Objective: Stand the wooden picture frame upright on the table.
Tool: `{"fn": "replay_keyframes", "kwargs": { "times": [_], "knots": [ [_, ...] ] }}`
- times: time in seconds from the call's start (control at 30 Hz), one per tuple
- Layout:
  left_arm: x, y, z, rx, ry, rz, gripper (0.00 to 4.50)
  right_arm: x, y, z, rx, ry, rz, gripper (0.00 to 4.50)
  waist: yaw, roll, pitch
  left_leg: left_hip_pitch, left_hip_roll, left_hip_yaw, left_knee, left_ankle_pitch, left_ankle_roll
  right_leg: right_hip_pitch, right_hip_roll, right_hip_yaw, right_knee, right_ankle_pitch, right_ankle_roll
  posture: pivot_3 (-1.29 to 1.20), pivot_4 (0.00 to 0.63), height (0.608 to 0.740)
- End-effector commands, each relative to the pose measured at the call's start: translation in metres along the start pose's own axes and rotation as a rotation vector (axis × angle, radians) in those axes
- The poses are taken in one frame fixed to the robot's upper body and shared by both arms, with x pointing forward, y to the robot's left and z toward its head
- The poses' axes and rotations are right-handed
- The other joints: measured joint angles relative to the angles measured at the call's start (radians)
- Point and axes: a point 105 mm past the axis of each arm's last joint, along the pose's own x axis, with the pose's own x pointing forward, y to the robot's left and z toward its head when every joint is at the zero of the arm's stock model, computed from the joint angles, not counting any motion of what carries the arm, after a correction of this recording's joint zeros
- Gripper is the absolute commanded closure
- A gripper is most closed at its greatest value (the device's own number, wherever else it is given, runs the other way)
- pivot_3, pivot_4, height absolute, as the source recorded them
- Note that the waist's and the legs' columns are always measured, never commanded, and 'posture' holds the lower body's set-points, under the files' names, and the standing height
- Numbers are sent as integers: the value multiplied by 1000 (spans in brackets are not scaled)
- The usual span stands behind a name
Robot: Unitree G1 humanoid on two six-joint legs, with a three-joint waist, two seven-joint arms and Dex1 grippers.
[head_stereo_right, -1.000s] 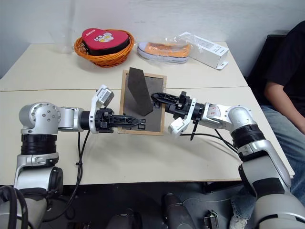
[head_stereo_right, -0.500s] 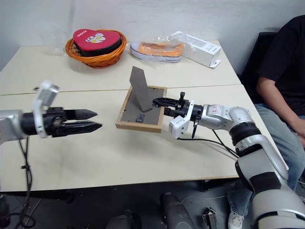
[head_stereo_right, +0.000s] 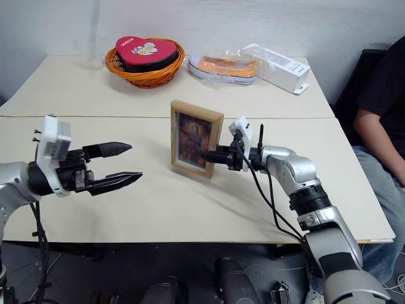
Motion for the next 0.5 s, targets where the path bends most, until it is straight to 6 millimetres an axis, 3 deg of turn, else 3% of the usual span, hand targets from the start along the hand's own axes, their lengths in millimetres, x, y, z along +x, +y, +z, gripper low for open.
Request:
{"fn": "replay_keyframes", "kwargs": {
  "times": [0.03,0.2,0.3,0.33,0.4,0.5],
  "knots": [
    [-2,0,8,23,-21,-21,0,-1,3,-9,-7,45,-7,2528,1,0,0,0,0,0,0,0,0,0,0,0,0,0,0,0,150,740],
    [-3,1,14,0,-42,-53,0,-9,13,-8,-21,63,16,901,5,-1,0,-1,0,0,0,0,0,0,0,0,0,0,0,0,150,740],
    [-3,1,16,2,-43,-75,0,-27,19,-3,-105,101,-4,26,3,-1,0,-1,0,0,0,0,0,0,0,0,0,0,0,0,150,740],
    [-3,1,17,7,-42,-81,0,-35,21,-1,-141,120,-10,26,6,0,0,0,0,0,0,0,0,0,0,0,0,0,0,0,150,740],
    [-5,5,20,19,-46,-78,0,-69,31,9,-250,173,-11,26,15,0,0,-1,-1,-1,-1,0,0,0,0,0,-1,0,0,0,150,740],
    [-10,11,25,49,-51,-58,0,-114,42,35,-336,171,-35,26,28,0,0,-2,-1,-1,-1,-1,2,0,0,0,-4,0,1,0,150,740]
  ]
}}
